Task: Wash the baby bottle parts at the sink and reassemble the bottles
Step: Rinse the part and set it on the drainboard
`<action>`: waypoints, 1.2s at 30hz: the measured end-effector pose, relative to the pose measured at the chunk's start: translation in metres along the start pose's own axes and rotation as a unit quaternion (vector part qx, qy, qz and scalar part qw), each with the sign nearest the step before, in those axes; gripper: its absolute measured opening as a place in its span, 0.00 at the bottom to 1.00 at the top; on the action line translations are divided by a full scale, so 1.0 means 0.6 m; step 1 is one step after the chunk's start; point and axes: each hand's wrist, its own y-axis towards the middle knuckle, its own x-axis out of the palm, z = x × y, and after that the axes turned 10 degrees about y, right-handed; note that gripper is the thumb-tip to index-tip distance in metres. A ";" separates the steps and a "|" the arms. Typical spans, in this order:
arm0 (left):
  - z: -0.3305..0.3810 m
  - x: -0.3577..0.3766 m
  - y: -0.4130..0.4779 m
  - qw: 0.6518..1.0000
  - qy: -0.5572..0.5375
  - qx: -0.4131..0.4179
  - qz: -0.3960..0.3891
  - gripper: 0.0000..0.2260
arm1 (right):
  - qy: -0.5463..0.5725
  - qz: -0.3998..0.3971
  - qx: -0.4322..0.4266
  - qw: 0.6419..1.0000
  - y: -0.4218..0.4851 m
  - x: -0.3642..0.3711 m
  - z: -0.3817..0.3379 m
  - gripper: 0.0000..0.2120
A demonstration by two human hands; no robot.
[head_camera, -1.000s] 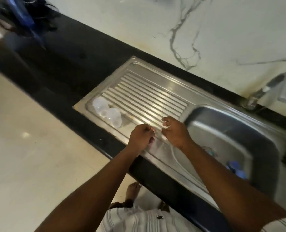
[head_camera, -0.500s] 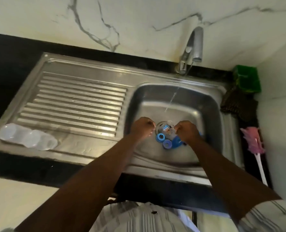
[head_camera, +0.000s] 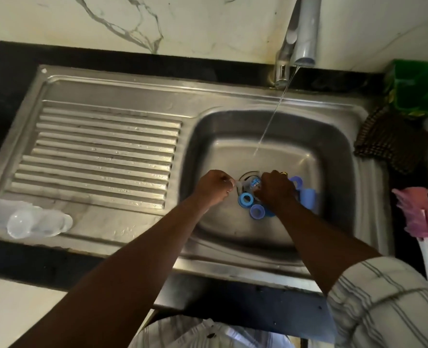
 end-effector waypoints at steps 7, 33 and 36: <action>0.007 -0.008 0.001 1.000 0.007 0.013 0.002 0.07 | -0.049 -0.028 0.002 0.998 0.004 0.009 -0.019 0.20; 0.125 -0.041 -0.019 0.980 -0.195 0.043 -0.024 0.06 | 0.369 0.161 0.010 0.915 -0.081 -0.137 -0.046 0.22; 0.164 -0.053 -0.009 0.977 -0.194 0.080 -0.038 0.06 | 0.427 0.165 -0.020 0.889 -0.079 -0.175 -0.056 0.20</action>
